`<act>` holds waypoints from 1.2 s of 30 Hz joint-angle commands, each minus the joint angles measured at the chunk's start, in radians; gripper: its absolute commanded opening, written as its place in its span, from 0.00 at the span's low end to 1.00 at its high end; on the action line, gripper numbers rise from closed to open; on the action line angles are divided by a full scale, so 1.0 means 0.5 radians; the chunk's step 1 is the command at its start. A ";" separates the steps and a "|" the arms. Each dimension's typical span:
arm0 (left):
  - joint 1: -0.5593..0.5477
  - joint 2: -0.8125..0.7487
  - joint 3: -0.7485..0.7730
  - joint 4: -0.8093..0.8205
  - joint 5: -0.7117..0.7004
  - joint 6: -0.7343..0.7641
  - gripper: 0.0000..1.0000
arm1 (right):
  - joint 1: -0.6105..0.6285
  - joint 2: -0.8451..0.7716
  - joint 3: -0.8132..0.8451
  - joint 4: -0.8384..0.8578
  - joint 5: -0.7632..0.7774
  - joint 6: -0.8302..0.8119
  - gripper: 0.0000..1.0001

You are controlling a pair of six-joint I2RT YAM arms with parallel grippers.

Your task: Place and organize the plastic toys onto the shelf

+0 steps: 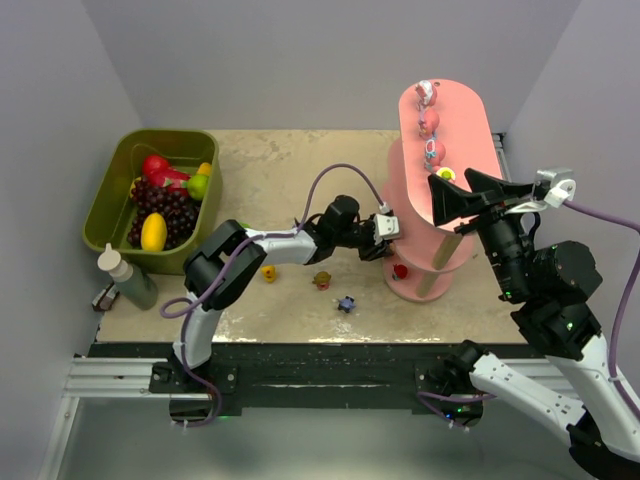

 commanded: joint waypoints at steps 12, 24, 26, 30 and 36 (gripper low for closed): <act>0.007 0.038 0.095 0.116 0.026 -0.034 0.51 | 0.002 -0.012 -0.012 0.059 0.075 -0.030 0.79; 0.004 -0.164 -0.276 0.686 -0.296 -0.221 0.73 | -0.001 -0.009 -0.018 0.056 0.096 -0.039 0.79; 0.007 -0.195 -0.344 0.781 -0.345 -0.255 0.74 | 0.003 -0.018 -0.018 0.056 0.100 -0.042 0.79; 0.007 -0.228 -0.469 0.941 -0.333 -0.359 0.79 | -0.001 -0.024 -0.021 0.059 0.109 -0.045 0.79; 0.007 -0.241 -0.592 1.189 -0.312 -0.506 0.83 | -0.001 -0.021 -0.021 0.062 0.124 -0.051 0.80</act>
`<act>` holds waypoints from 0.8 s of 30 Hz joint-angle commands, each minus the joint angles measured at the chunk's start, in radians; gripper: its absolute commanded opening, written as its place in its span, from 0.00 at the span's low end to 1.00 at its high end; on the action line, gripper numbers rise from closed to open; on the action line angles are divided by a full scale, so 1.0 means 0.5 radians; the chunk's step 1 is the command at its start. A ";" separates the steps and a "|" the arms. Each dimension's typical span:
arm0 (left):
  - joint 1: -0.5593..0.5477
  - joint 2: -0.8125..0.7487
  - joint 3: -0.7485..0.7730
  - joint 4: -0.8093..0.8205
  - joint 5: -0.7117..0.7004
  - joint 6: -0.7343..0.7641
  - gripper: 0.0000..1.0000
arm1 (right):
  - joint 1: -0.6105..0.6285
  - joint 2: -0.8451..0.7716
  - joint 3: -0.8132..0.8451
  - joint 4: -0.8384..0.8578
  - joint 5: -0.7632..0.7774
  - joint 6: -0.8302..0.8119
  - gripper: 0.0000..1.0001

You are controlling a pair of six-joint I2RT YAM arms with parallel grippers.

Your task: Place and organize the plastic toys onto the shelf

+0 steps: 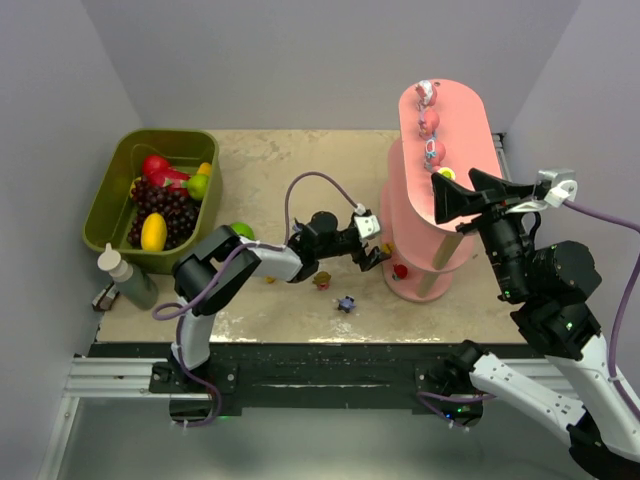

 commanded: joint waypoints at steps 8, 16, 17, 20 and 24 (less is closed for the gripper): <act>0.003 -0.058 -0.221 0.740 -0.156 -0.371 0.75 | -0.001 -0.017 -0.024 0.065 0.069 -0.027 0.80; 0.006 0.034 -0.175 0.767 -0.141 -0.466 0.71 | -0.001 -0.013 -0.021 0.065 0.069 -0.024 0.80; 0.006 0.046 -0.169 0.764 -0.147 -0.469 0.71 | 0.002 -0.016 -0.021 0.062 0.069 -0.021 0.80; 0.006 0.089 -0.132 0.722 -0.138 -0.475 0.69 | -0.001 -0.016 -0.017 0.059 0.069 -0.024 0.80; 0.006 0.120 -0.098 0.663 -0.119 -0.463 0.68 | -0.001 -0.023 -0.017 0.059 0.066 -0.021 0.80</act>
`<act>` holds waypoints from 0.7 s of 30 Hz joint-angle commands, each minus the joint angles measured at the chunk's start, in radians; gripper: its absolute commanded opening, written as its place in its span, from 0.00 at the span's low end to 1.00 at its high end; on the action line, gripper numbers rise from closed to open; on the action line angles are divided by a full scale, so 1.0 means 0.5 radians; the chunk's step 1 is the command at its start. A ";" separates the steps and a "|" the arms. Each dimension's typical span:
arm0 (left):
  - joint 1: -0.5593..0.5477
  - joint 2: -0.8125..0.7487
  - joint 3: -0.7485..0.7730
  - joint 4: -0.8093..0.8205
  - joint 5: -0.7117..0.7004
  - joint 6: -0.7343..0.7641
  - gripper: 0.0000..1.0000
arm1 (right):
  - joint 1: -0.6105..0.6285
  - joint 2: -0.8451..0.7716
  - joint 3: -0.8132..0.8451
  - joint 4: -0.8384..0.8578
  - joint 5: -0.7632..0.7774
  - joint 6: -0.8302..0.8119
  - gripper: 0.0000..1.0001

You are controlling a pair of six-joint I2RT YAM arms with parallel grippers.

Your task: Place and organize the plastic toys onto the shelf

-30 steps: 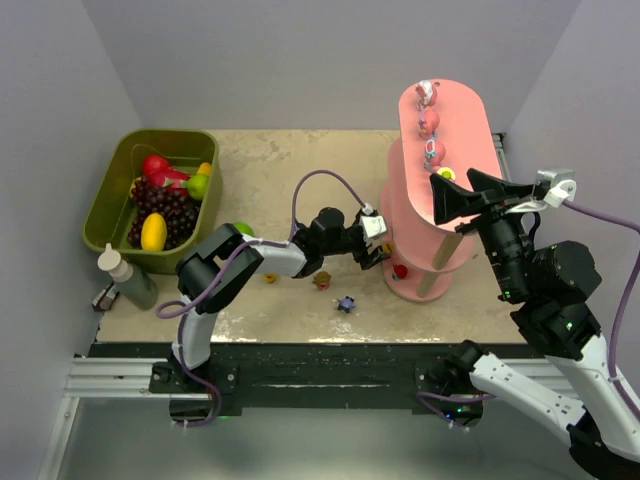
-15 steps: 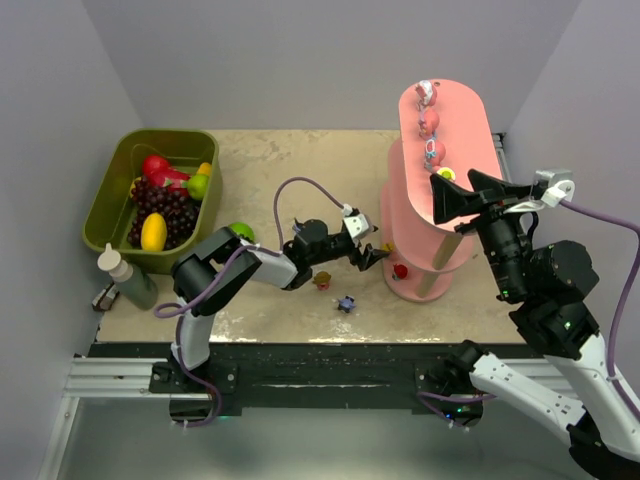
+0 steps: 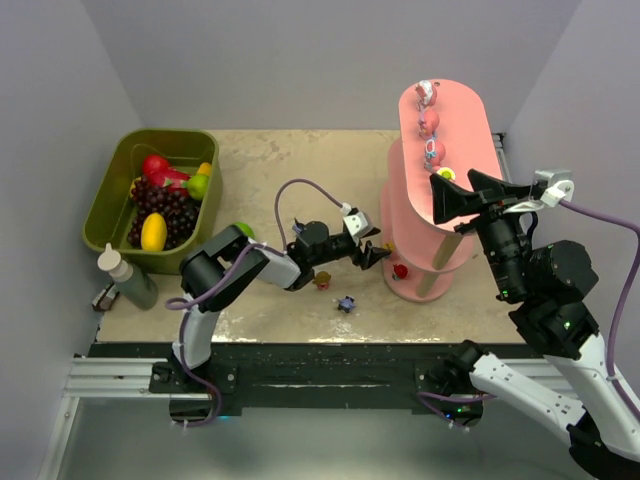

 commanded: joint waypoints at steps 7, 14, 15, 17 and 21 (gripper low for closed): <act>0.006 0.073 0.127 0.001 0.012 -0.018 0.60 | -0.001 -0.032 0.003 0.064 0.035 -0.011 0.80; 0.006 0.119 0.185 -0.072 0.030 0.000 0.58 | 0.002 -0.041 0.003 0.061 0.041 -0.011 0.80; 0.003 0.122 0.185 -0.075 0.034 -0.003 0.58 | 0.003 -0.038 0.003 0.058 0.041 -0.014 0.80; 0.003 0.126 0.185 -0.075 0.037 -0.012 0.57 | -0.001 -0.038 0.003 0.058 0.044 -0.014 0.80; 0.000 0.138 0.194 -0.081 0.046 -0.018 0.57 | 0.003 -0.035 0.003 0.058 0.041 -0.014 0.80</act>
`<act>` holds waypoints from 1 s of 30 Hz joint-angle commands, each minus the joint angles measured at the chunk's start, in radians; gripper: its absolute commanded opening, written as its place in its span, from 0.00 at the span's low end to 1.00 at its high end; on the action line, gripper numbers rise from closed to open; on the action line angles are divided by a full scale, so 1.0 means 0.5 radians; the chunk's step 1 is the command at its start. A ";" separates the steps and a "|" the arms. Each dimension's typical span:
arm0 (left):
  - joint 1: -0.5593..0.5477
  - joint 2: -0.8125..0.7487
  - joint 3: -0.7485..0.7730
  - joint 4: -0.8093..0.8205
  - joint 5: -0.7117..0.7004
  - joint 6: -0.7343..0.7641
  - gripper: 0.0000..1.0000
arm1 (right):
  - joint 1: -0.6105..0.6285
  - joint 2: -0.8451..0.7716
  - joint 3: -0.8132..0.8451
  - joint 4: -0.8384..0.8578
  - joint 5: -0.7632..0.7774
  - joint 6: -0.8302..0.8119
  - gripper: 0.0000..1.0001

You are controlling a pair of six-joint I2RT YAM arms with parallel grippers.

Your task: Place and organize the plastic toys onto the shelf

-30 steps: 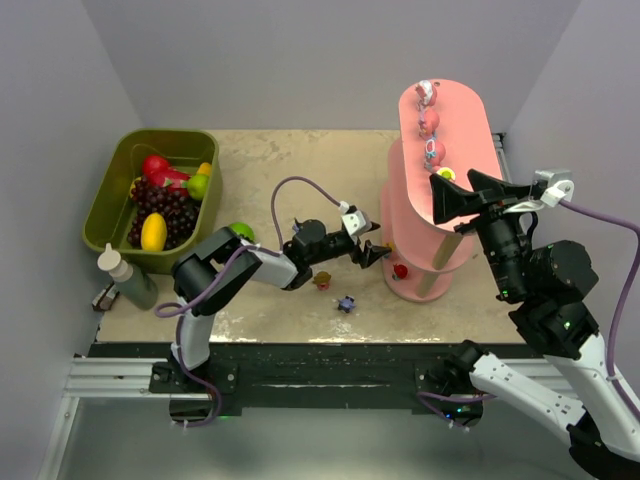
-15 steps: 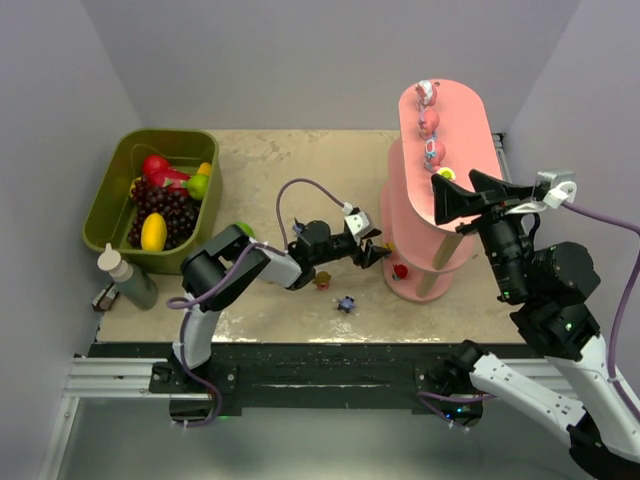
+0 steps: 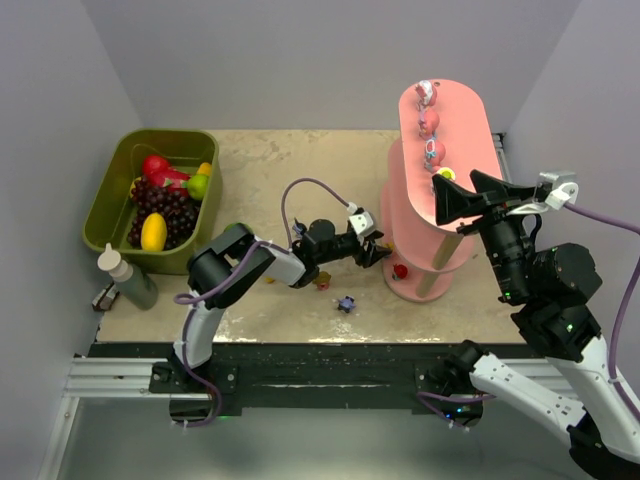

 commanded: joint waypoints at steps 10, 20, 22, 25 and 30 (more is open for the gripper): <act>-0.009 0.059 0.115 0.031 0.057 -0.026 0.49 | 0.002 -0.014 0.004 0.057 0.044 -0.017 0.80; -0.009 0.087 0.148 0.010 0.116 -0.017 0.40 | -0.001 -0.020 -0.002 0.057 0.053 -0.020 0.80; -0.009 0.093 0.154 0.010 0.149 -0.008 0.39 | 0.003 -0.014 -0.002 0.057 0.056 -0.020 0.80; -0.009 0.102 0.182 -0.030 0.214 0.026 0.39 | -0.001 -0.011 0.001 0.057 0.056 -0.020 0.80; -0.009 0.142 0.268 -0.134 0.300 0.090 0.38 | -0.001 -0.014 -0.002 0.060 0.056 -0.017 0.80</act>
